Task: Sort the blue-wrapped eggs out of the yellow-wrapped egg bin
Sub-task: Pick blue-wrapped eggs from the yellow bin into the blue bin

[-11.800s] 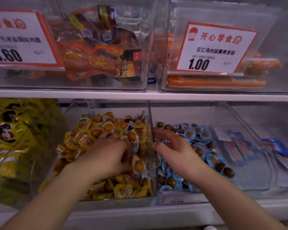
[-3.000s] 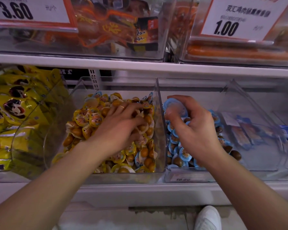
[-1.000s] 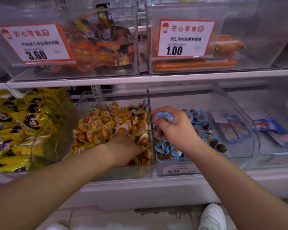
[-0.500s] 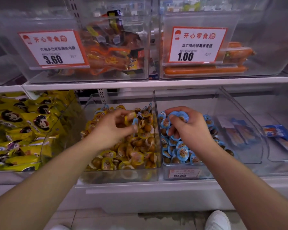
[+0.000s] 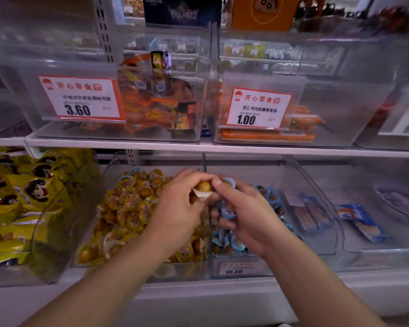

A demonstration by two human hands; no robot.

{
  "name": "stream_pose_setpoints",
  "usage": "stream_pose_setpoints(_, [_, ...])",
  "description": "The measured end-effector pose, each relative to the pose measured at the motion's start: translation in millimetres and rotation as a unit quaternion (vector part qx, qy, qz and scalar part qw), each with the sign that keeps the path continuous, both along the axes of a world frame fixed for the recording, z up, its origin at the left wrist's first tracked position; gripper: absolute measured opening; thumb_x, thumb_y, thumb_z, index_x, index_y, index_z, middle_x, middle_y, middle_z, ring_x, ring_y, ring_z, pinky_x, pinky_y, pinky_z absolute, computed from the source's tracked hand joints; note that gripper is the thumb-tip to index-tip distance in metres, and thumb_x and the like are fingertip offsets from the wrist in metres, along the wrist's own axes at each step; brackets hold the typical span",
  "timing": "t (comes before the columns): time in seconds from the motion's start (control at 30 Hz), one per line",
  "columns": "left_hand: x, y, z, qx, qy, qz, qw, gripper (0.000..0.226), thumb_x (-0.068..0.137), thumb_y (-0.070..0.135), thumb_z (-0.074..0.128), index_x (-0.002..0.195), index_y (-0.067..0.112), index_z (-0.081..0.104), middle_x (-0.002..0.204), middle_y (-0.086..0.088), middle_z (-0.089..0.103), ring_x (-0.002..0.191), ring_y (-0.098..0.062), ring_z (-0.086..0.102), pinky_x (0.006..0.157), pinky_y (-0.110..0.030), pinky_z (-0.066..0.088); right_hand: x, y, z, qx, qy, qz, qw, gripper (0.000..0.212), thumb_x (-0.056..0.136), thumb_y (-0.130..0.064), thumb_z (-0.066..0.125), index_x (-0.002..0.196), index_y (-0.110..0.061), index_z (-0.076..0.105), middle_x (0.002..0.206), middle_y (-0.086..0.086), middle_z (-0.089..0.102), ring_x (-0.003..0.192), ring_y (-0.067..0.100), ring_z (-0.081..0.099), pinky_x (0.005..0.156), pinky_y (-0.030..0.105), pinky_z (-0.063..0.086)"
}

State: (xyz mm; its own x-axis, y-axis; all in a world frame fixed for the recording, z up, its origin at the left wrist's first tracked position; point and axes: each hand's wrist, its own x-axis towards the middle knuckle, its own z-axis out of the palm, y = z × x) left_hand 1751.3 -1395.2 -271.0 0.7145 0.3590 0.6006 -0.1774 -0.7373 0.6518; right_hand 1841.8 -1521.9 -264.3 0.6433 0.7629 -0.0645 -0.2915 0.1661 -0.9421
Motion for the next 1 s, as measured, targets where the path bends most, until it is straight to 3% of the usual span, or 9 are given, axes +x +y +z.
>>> stream_pose_setpoints(0.17, [-14, 46, -41, 0.046, 0.148, 0.042, 0.987, 0.032, 0.094, 0.028, 0.064, 0.123, 0.041, 0.061, 0.120, 0.020, 0.055, 0.114, 0.001, 0.050, 0.099, -0.019, 0.039, 53, -35, -11, -0.185, -0.113, -0.096, 0.972, 0.017, 0.095, -0.020, 0.061, 0.107, -0.016, 0.073, 0.092, 0.008, 0.076, 0.074, 0.024, 0.071, 0.058, 0.035, 0.049])
stream_pose_setpoints(0.27, [-21, 69, -48, 0.113, 0.261, 0.013, 0.959, 0.045, 0.092, 0.032, 0.067, 0.135, 0.036, 0.055, 0.139, 0.016, 0.048, 0.135, -0.010, 0.041, 0.116, -0.037, 0.031, 84, -68, -13, -0.306, -0.211, -0.107, 0.922, 0.027, 0.082, -0.038, 0.068, 0.095, -0.017, 0.079, 0.099, 0.005, 0.077, 0.087, 0.024, 0.071, 0.075, 0.038, 0.056])
stream_pose_setpoints(0.4, [-35, 77, -32, 0.080, 0.231, 0.010, 0.970, 0.044, 0.087, 0.056, 0.057, 0.129, 0.042, 0.057, 0.140, 0.020, 0.049, 0.137, -0.004, 0.038, 0.116, -0.036, 0.029, 108, -91, -17, -0.307, -0.251, -0.179, 0.900, 0.010, 0.086, -0.025, 0.070, 0.089, -0.027, 0.079, 0.095, -0.009, 0.077, 0.086, 0.004, 0.070, 0.066, 0.016, 0.054])
stream_pose_setpoints(0.5, [-57, 77, -27, 0.046, 0.172, 0.032, 0.983, 0.027, 0.091, 0.046, 0.057, 0.117, 0.043, 0.065, 0.129, 0.020, 0.059, 0.130, -0.003, 0.047, 0.110, -0.035, 0.037, 103, -81, -12, -0.267, -0.284, -0.241, 0.889, 0.019, 0.089, -0.014, 0.062, 0.086, -0.025, 0.077, 0.094, -0.005, 0.077, 0.092, 0.010, 0.070, 0.084, 0.029, 0.054])
stream_pose_setpoints(0.57, [-77, 77, -29, 0.034, 0.157, 0.036, 0.986, 0.022, 0.094, 0.033, 0.059, 0.108, 0.049, 0.067, 0.119, 0.030, 0.061, 0.123, 0.007, 0.050, 0.104, -0.025, 0.040, 81, -62, -3, -0.197, -0.286, -0.245, 0.905, 0.028, 0.092, -0.005, 0.053, 0.084, -0.020, 0.075, 0.088, 0.004, 0.078, 0.085, 0.016, 0.073, 0.083, 0.032, 0.058])
stream_pose_setpoints(0.63, [-99, 78, -32, 0.042, 0.154, 0.051, 0.986, 0.028, 0.095, 0.027, 0.059, 0.101, 0.053, 0.066, 0.111, 0.038, 0.059, 0.112, 0.016, 0.051, 0.092, -0.013, 0.040, 49, -39, 9, -0.140, -0.333, -0.199, 0.911, 0.032, 0.092, -0.002, 0.048, 0.087, -0.020, 0.074, 0.088, 0.005, 0.077, 0.079, 0.019, 0.074, 0.073, 0.029, 0.060])
stream_pose_setpoints(0.77, [-138, 88, -40, 0.130, 0.142, 0.091, 0.977, 0.024, 0.094, 0.016, 0.054, 0.104, 0.029, 0.072, 0.105, 0.017, 0.063, 0.103, -0.009, 0.061, 0.087, -0.041, 0.051, -34, 4, 10, -0.138, -0.450, 0.083, 0.878, 0.029, 0.093, -0.035, 0.046, 0.104, -0.032, 0.073, 0.098, -0.011, 0.074, 0.090, 0.013, 0.071, 0.079, 0.032, 0.058])
stream_pose_setpoints(0.9, [-161, 101, -55, 0.216, 0.167, 0.117, 0.955, 0.025, 0.091, 0.015, 0.055, 0.107, 0.019, 0.074, 0.122, 0.002, 0.065, 0.125, -0.024, 0.055, 0.101, -0.049, 0.044, -77, 44, -14, -0.246, -0.421, 0.266, 0.832, 0.048, 0.103, -0.047, 0.038, 0.105, -0.015, 0.073, 0.095, -0.002, 0.073, 0.094, 0.015, 0.066, 0.095, 0.043, 0.049])
stream_pose_setpoints(1.0, [-169, 104, -67, 0.230, 0.168, 0.102, 0.953, 0.027, 0.092, 0.020, 0.051, 0.107, 0.021, 0.073, 0.124, 0.001, 0.064, 0.133, -0.023, 0.050, 0.108, -0.050, 0.038, -78, 73, -21, -0.279, -0.291, 0.269, 0.875, 0.052, 0.107, -0.038, 0.032, 0.102, -0.010, 0.076, 0.082, 0.008, 0.071, 0.085, 0.020, 0.063, 0.089, 0.043, 0.048])
